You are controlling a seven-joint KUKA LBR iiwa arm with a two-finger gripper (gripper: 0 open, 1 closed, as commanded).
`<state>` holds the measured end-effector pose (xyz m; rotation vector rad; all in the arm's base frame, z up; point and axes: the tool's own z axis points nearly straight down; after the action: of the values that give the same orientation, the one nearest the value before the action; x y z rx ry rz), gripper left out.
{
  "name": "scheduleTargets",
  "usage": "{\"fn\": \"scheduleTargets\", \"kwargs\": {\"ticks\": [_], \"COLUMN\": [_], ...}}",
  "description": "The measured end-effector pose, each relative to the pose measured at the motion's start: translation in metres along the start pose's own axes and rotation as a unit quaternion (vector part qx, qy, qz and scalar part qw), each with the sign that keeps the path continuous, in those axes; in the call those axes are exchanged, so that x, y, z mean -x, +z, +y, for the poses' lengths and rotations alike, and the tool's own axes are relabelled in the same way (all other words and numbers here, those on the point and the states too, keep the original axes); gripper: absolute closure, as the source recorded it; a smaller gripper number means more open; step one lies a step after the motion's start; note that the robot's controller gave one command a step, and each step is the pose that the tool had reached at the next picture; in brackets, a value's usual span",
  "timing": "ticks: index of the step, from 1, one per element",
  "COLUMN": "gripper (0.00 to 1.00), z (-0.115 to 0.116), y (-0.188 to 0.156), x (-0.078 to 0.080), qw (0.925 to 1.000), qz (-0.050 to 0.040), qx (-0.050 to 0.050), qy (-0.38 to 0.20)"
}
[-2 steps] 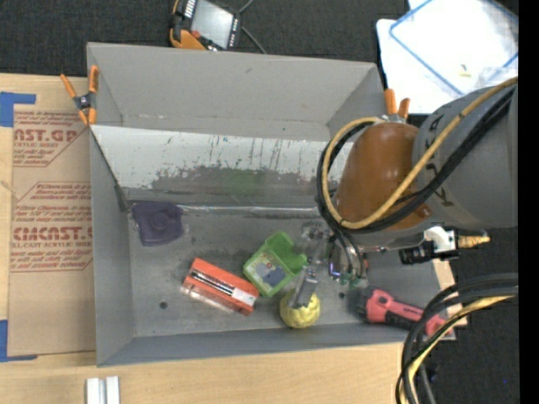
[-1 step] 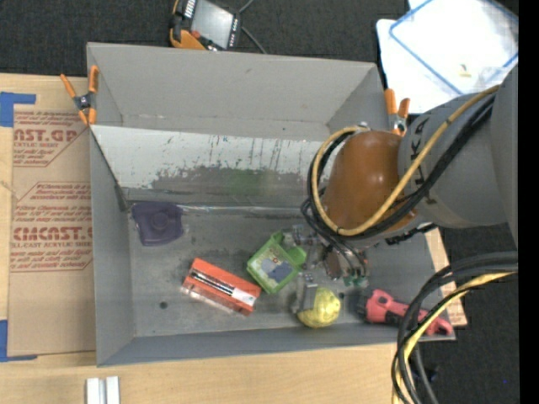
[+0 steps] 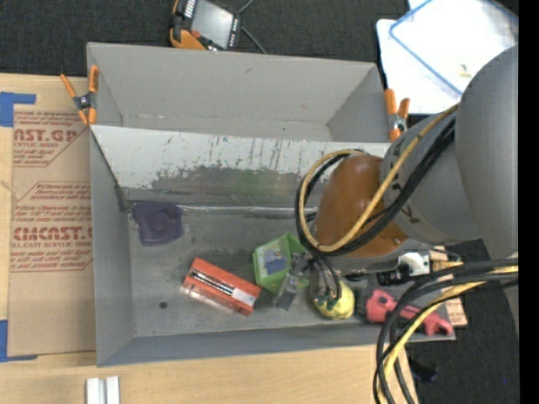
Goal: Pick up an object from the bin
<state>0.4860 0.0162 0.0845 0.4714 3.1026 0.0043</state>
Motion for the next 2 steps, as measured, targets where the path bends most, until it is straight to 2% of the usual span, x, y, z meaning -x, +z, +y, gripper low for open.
{"fn": "scheduleTargets", "kwargs": {"ticks": [2], "gripper": [1.00], "z": [0.0000], "y": [0.0000], "x": [0.0000], "qw": [1.0000], "qz": [0.0000], "qx": [0.000], "qy": [0.000]}}
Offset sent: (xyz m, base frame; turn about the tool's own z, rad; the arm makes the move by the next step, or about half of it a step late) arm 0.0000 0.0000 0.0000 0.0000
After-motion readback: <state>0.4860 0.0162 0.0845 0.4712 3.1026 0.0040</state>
